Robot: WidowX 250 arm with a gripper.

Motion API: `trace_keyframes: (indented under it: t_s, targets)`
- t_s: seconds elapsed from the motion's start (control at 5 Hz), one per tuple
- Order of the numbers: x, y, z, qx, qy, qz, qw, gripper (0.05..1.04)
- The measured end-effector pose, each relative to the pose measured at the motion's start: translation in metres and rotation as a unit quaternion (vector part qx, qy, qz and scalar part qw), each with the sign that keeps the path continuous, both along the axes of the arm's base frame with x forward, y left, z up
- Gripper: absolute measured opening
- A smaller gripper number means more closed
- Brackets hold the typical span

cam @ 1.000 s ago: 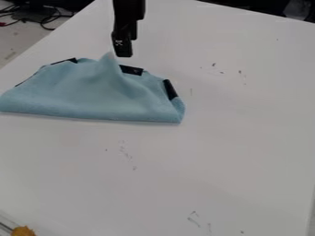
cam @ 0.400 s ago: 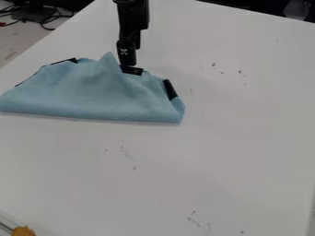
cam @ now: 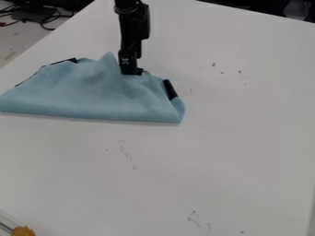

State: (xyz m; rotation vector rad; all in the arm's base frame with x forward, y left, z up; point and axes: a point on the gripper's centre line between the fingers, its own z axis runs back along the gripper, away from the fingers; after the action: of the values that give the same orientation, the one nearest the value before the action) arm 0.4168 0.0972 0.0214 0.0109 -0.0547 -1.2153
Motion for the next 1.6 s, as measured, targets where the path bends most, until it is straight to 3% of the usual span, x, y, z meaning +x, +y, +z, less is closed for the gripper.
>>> trace_keyframes:
  t_s: [0.2, 0.4, 0.8, 1.0, 1.4, 1.6]
  targets:
    - [-0.001, -0.001, -0.003, -0.002, 0.004, 0.001, 1.0, 0.968]
    - [0.001, -0.002, -0.004, -0.002, 0.0, 0.0, 1.0, 0.871]
    - [0.002, -0.001, -0.005, -0.002, -0.005, -0.002, 1.0, 0.285]
    - [0.002, -0.001, -0.007, -0.003, -0.004, -0.002, 1.0, 0.113]
    - [-0.01, -0.002, -0.003, 0.005, 0.006, 0.003, 1.0, 0.054]
    - [-0.016, 0.002, 0.022, 0.025, -0.01, 0.012, 0.9996, 0.054]
